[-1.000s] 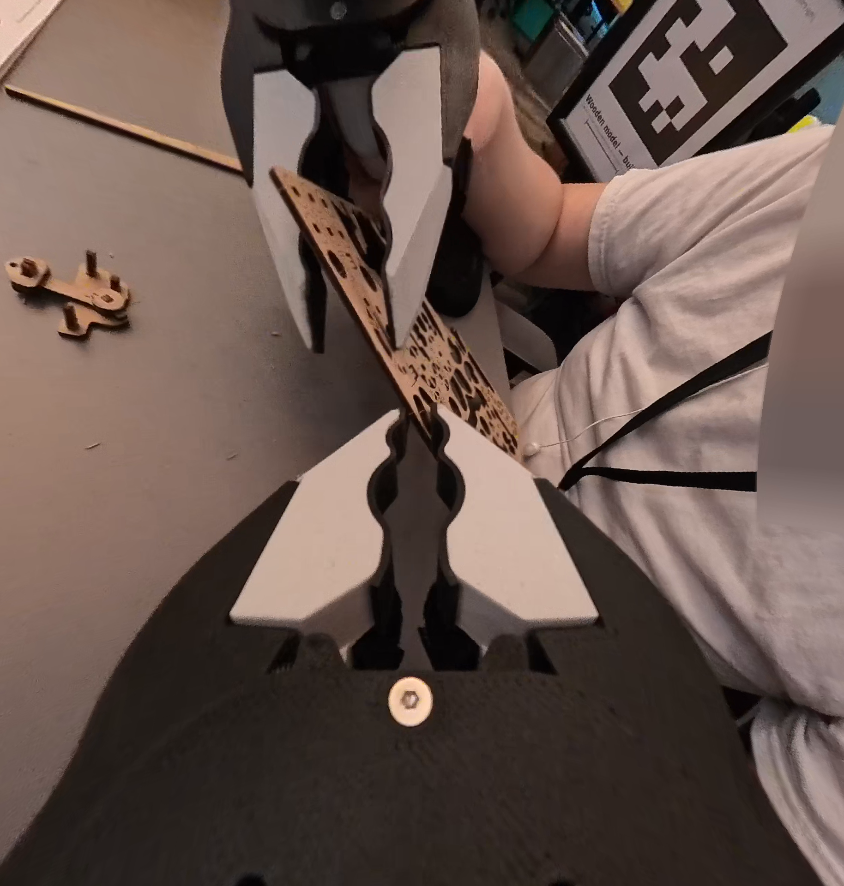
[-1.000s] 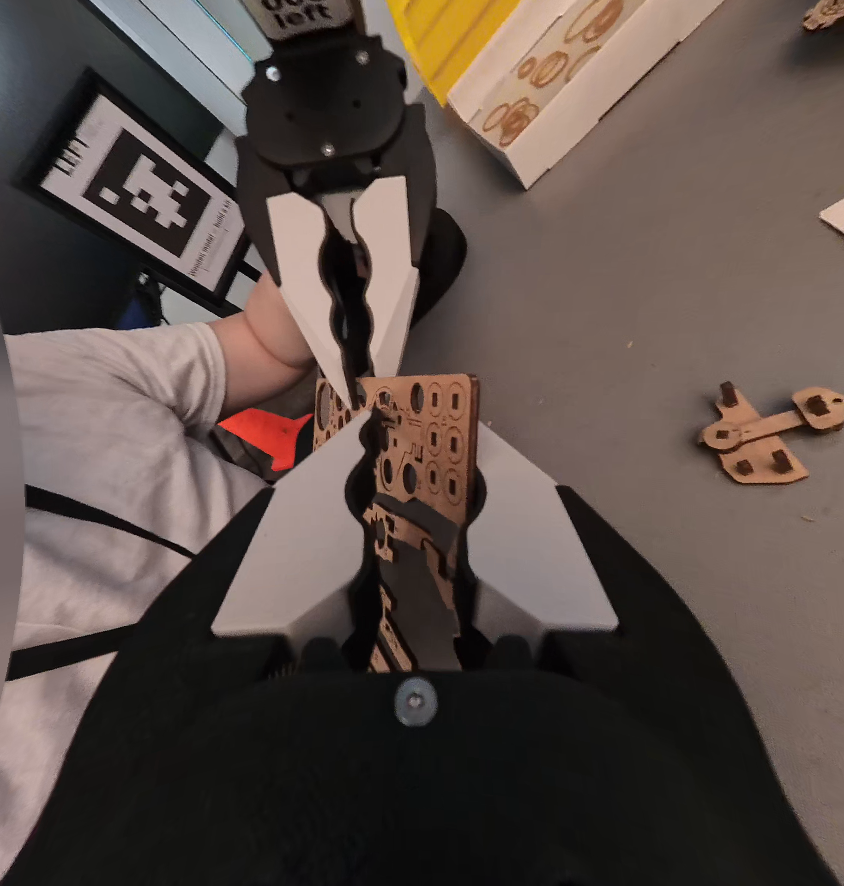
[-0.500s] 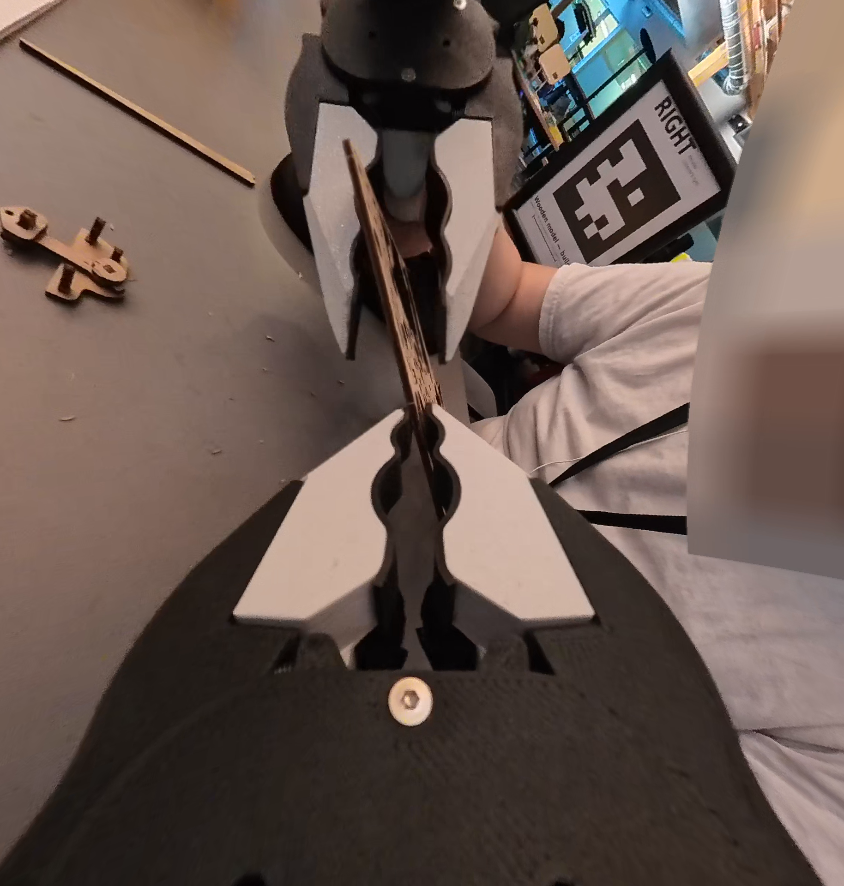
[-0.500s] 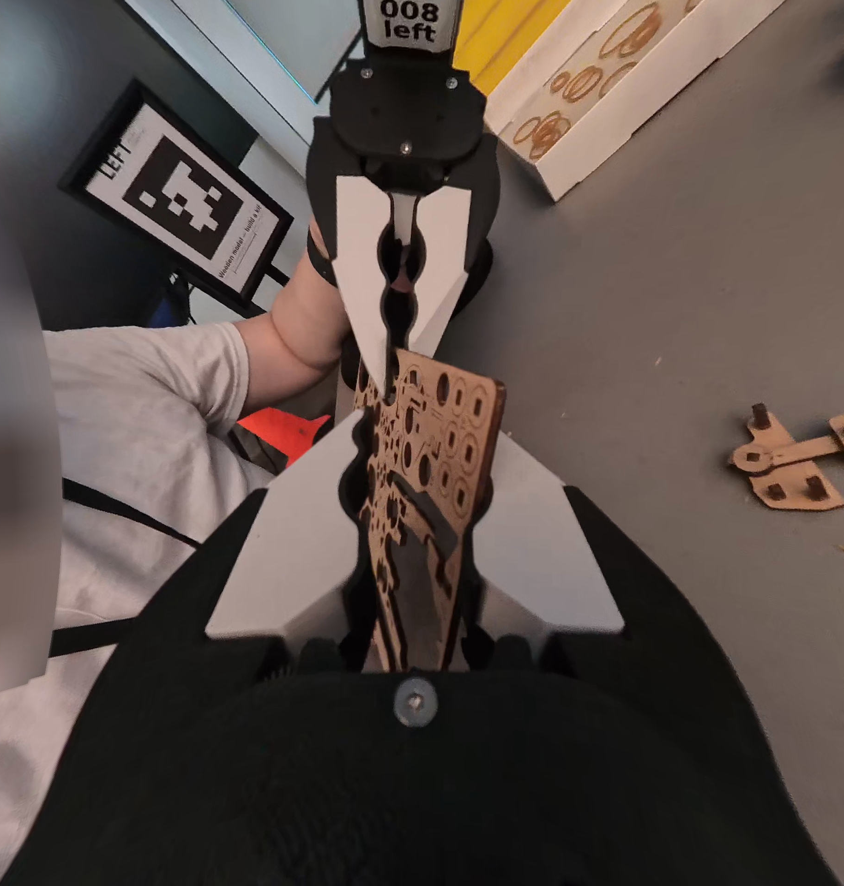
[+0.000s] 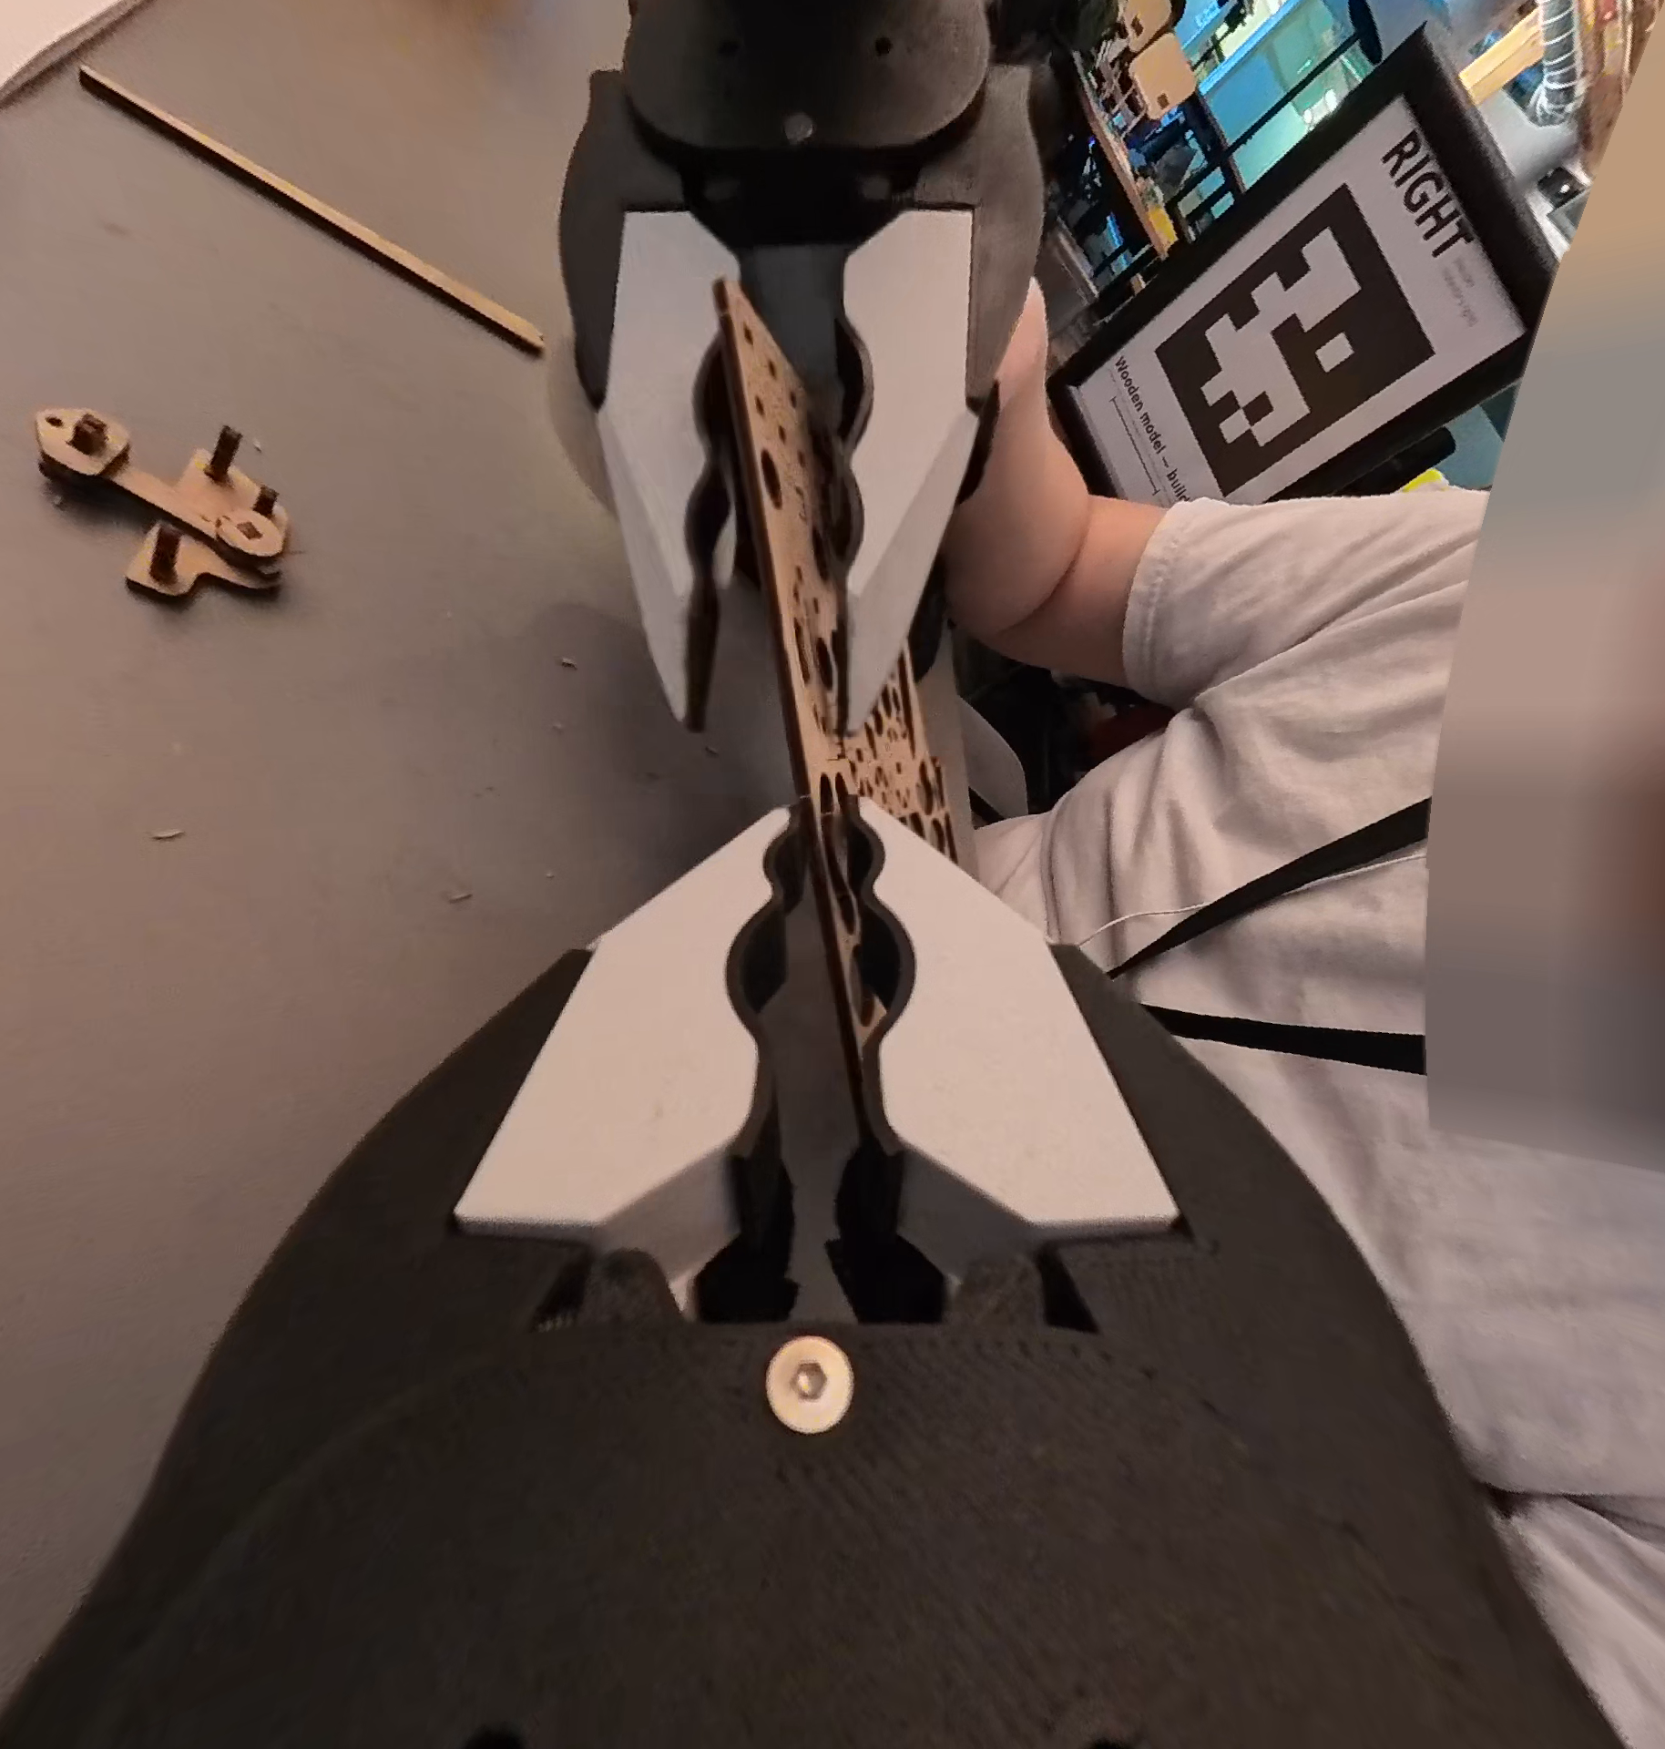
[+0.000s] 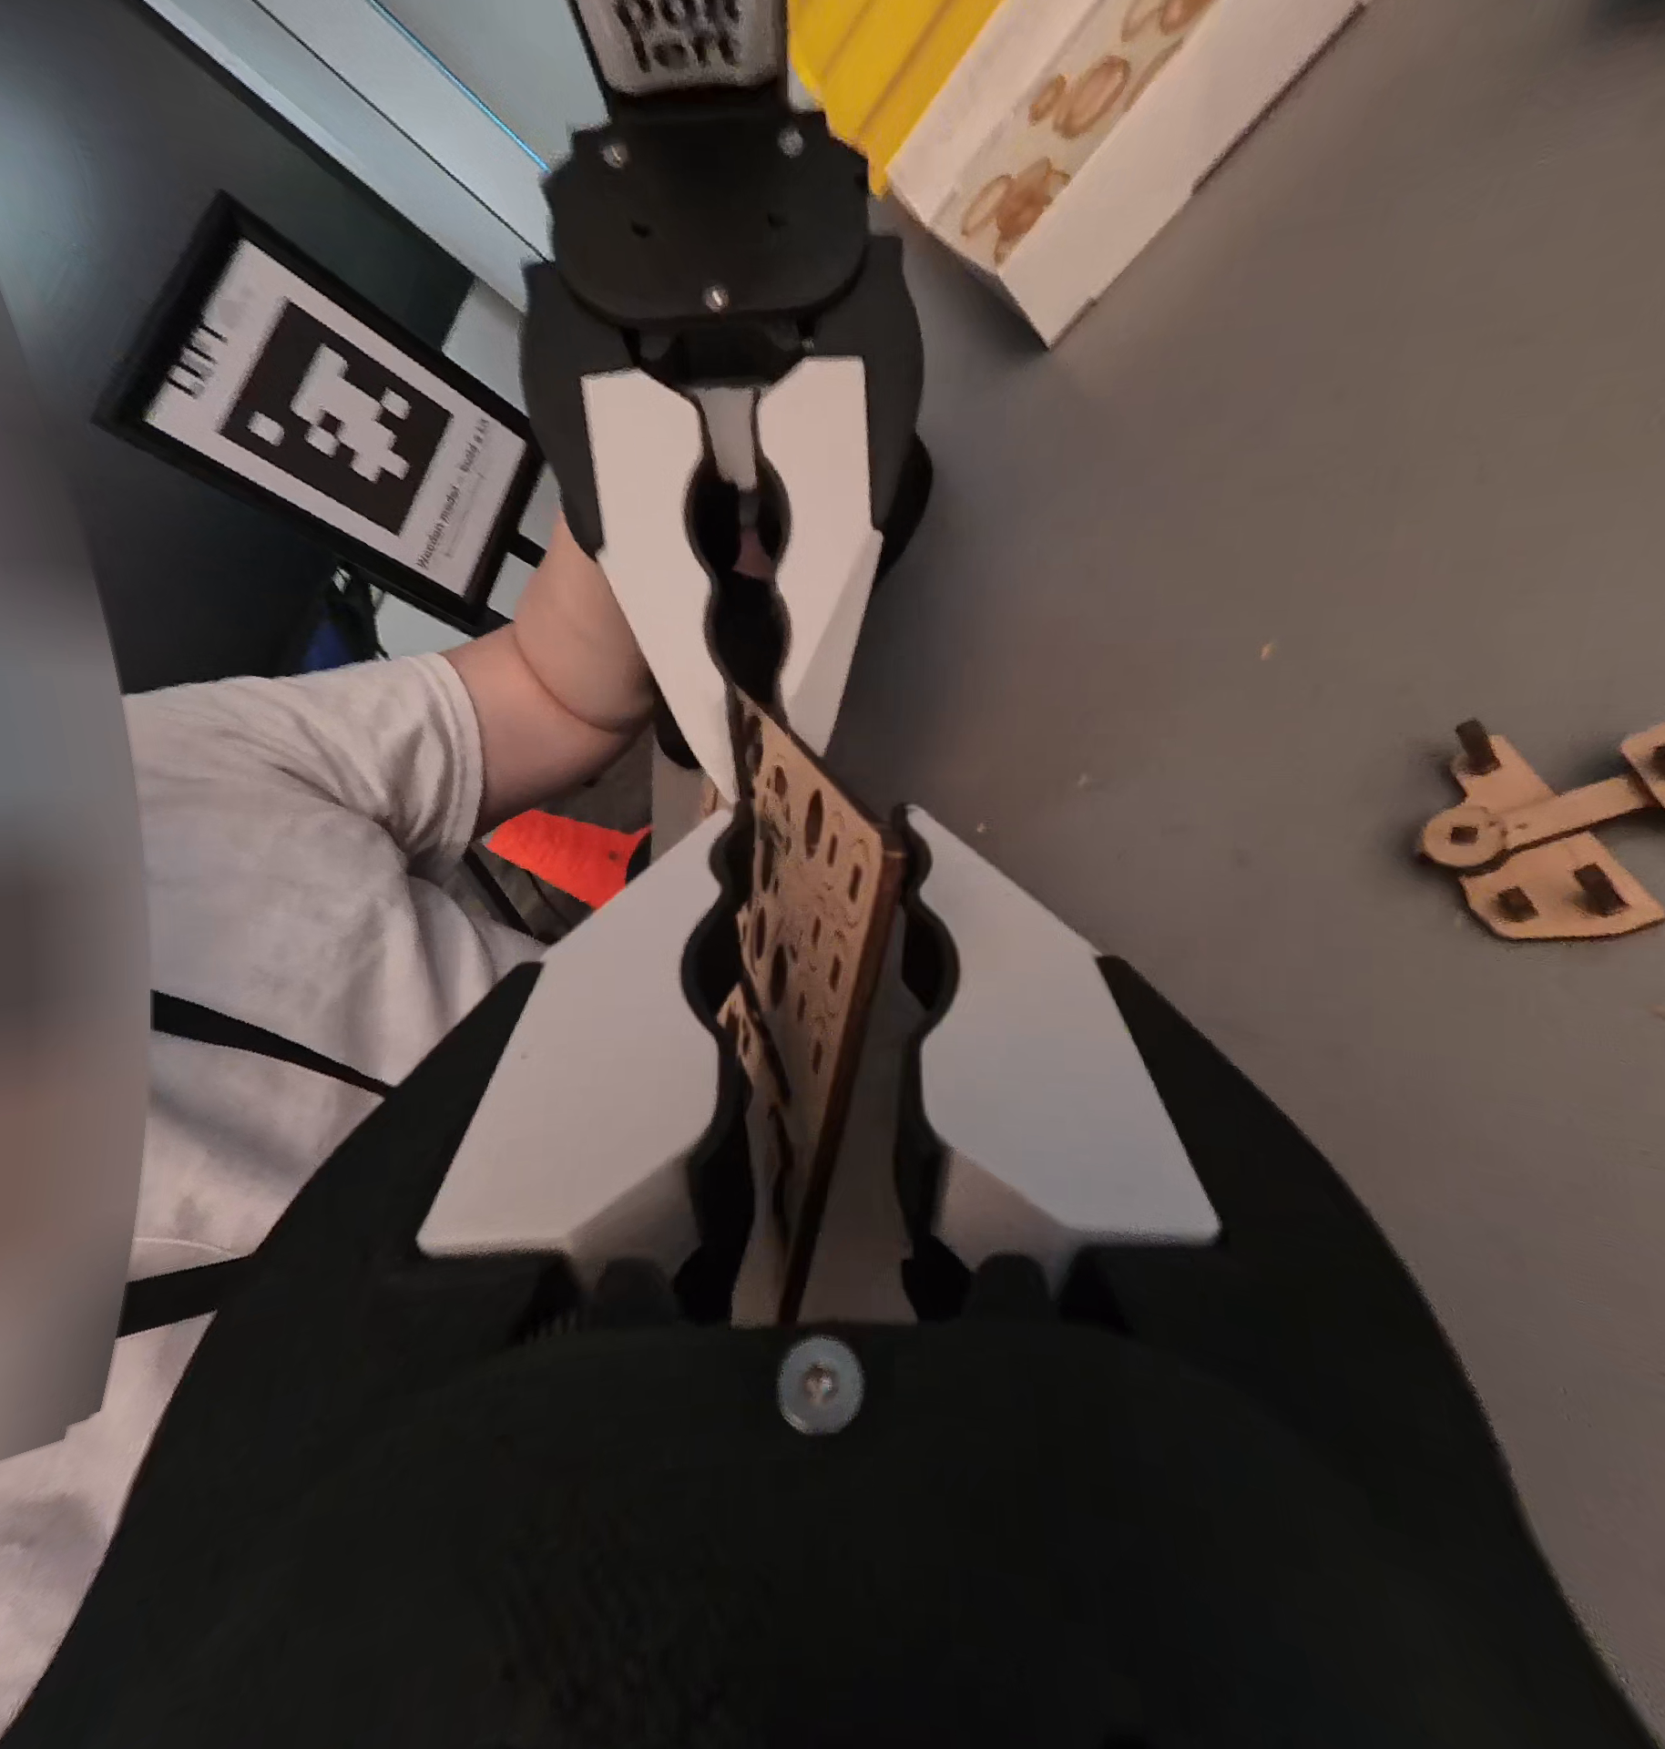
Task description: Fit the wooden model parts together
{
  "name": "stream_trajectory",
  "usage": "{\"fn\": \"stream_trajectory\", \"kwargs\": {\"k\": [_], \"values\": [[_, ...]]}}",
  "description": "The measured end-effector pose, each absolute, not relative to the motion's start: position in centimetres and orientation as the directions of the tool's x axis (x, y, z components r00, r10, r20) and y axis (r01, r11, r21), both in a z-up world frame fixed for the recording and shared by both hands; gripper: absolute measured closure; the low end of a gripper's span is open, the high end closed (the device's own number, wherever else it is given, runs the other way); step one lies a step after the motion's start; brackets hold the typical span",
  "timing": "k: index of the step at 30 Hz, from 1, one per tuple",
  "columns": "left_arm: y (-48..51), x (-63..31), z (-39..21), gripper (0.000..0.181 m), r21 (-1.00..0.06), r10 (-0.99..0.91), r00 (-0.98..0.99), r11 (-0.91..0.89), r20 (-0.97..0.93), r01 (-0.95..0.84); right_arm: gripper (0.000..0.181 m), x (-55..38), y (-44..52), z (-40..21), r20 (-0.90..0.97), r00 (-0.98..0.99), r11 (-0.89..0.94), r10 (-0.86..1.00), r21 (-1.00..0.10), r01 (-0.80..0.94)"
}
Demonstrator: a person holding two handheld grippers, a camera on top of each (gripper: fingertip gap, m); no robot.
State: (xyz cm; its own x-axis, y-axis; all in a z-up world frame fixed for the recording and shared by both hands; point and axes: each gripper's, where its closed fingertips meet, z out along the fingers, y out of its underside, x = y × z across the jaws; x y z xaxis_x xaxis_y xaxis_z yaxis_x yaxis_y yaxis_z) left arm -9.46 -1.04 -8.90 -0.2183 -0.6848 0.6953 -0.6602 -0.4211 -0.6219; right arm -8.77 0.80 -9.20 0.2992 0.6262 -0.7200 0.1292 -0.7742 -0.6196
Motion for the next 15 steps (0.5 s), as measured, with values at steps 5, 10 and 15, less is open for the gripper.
{"fn": "stream_trajectory", "kwargs": {"k": [5, 10, 15], "values": [[-1.3, -9.6, -8.5, 0.176, -0.638, -0.683, -0.243, -0.412, 0.689, -0.651, 0.175, -9.4, -0.4, -8.0, -0.760, 0.180, -0.781, 0.624, -0.611, 0.126], [-1.3, -9.6, -8.7, 0.176, -0.635, -0.684, -0.240, -0.409, 0.689, -0.656, 0.179, -9.4, -0.2, -8.2, -0.774, 0.176, -0.793, 0.609, -0.598, 0.116], [-1.3, -9.7, -9.0, 0.175, -0.646, -0.714, -0.233, -0.382, 0.660, -0.660, 0.180, -9.2, 0.1, -8.2, -0.794, 0.174, -0.813, 0.582, -0.576, 0.089]]}}
